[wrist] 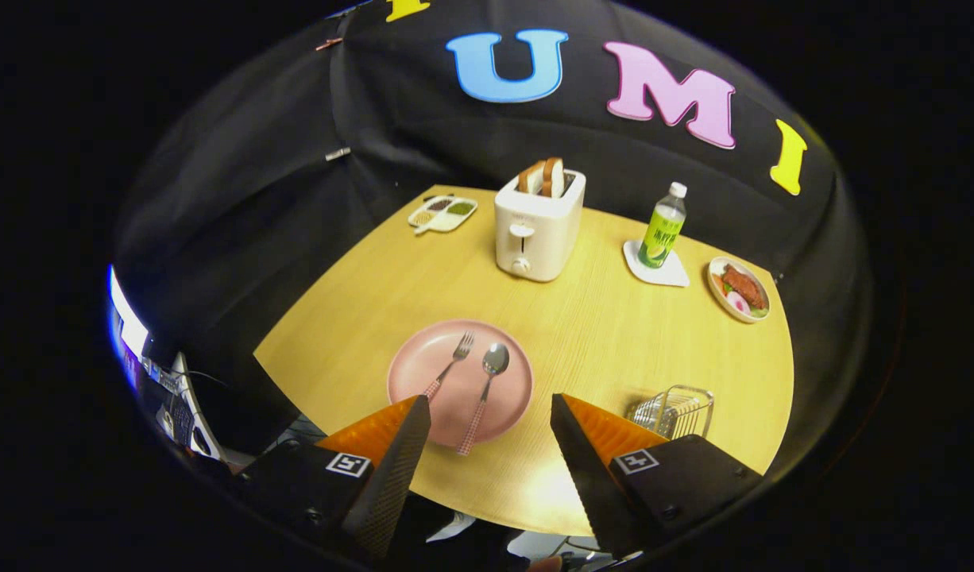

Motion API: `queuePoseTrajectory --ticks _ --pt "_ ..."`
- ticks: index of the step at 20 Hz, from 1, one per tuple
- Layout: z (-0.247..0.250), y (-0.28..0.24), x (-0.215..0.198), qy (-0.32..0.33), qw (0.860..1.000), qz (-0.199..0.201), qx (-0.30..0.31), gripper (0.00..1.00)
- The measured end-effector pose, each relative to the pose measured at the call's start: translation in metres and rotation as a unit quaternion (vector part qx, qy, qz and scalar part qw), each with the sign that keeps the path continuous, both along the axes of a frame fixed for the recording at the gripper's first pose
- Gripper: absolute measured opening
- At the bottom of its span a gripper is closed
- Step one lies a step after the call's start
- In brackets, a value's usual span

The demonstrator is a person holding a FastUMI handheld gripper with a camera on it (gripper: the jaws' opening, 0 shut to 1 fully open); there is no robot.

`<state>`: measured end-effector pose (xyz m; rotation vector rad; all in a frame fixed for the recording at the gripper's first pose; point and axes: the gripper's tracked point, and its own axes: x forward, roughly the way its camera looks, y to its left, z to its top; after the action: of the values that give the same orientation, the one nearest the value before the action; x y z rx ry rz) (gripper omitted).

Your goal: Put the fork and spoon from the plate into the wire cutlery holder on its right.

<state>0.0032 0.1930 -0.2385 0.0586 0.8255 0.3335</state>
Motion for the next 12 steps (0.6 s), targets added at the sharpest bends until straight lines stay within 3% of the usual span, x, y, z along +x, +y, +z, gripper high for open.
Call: queuePoseTrajectory --ticks 7,9,12 --pt "-0.09 0.033 0.01 0.101 0.995 -0.008 -0.011 0.71" --pt "-0.11 0.039 0.013 0.118 0.993 -0.012 -0.018 0.7" --pt "-0.134 0.047 0.013 0.14 0.989 -0.015 -0.039 0.55"
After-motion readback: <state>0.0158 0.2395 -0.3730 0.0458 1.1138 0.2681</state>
